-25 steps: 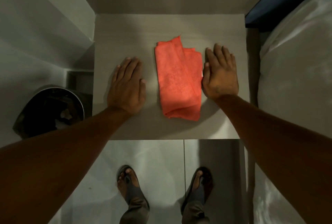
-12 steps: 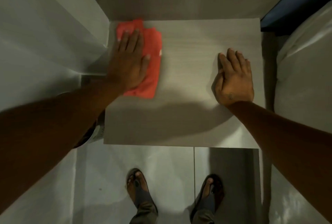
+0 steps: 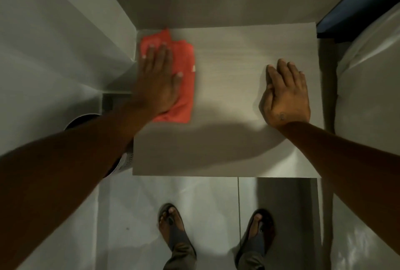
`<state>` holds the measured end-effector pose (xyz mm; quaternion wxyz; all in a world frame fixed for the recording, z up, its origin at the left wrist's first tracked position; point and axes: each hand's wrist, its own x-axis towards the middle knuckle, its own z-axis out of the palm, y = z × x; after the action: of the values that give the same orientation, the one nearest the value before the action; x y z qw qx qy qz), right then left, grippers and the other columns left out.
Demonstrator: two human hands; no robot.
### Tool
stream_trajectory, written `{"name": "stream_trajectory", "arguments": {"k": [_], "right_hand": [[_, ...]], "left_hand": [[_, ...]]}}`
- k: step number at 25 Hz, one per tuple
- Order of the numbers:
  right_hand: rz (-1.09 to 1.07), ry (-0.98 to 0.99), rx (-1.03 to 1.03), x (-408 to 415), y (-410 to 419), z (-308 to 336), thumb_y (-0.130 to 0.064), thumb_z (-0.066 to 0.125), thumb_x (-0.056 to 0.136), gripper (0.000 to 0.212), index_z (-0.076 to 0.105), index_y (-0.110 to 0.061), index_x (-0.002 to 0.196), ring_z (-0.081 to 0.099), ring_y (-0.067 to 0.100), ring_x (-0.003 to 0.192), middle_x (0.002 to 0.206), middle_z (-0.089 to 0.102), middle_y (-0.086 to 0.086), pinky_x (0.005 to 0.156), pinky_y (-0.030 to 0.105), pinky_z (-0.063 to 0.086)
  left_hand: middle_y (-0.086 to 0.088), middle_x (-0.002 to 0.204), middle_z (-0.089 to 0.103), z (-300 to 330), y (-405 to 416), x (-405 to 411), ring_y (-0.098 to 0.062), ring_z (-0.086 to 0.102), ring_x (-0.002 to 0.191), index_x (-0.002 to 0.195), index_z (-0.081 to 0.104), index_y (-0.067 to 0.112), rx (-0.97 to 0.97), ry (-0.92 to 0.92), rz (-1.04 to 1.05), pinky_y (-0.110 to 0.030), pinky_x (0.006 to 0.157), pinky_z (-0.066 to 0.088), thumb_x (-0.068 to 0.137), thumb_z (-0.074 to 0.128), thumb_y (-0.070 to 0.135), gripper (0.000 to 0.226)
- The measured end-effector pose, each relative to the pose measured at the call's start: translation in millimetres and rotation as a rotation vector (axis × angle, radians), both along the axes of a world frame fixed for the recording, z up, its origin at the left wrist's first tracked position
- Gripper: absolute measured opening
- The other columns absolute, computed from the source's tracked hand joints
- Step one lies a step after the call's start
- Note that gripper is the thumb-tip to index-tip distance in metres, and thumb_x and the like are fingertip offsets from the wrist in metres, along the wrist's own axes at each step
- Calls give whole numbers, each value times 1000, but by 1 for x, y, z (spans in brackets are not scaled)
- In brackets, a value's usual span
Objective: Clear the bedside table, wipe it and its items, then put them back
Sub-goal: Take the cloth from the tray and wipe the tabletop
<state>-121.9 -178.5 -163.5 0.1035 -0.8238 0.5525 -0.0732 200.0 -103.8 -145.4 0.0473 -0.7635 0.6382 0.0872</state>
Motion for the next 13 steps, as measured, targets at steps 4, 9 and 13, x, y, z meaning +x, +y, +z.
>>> {"name": "stream_trajectory", "arguments": {"k": [4, 9, 13], "right_hand": [[-25, -8, -4, 4, 1, 2, -32, 35, 100, 56, 37, -14, 152, 23, 35, 152, 162, 31, 16, 125, 51, 17], [-17, -3, 5, 4, 1, 4, -31, 37, 100, 55, 36, -14, 153, 22, 34, 152, 163, 30, 16, 125, 50, 16], [-20, -6, -6, 3, 4, 3, -29, 40, 101, 54, 37, -14, 153, 22, 33, 153, 163, 30, 15, 125, 50, 16]], "left_hand": [[-22, 166, 9, 8, 141, -11, -41, 2, 155, 155, 12, -4, 10, 93, -25, -59, 123, 14, 103, 20, 42, 70], [-23, 166, 14, -4, 85, -33, -42, 8, 154, 155, 14, -2, -49, 55, 4, -59, 123, 12, 101, 14, 48, 74], [-22, 164, 20, -7, -42, -40, -46, 13, 152, 155, 19, -1, -96, 63, 79, -57, 124, 12, 98, 20, 48, 75]]}}
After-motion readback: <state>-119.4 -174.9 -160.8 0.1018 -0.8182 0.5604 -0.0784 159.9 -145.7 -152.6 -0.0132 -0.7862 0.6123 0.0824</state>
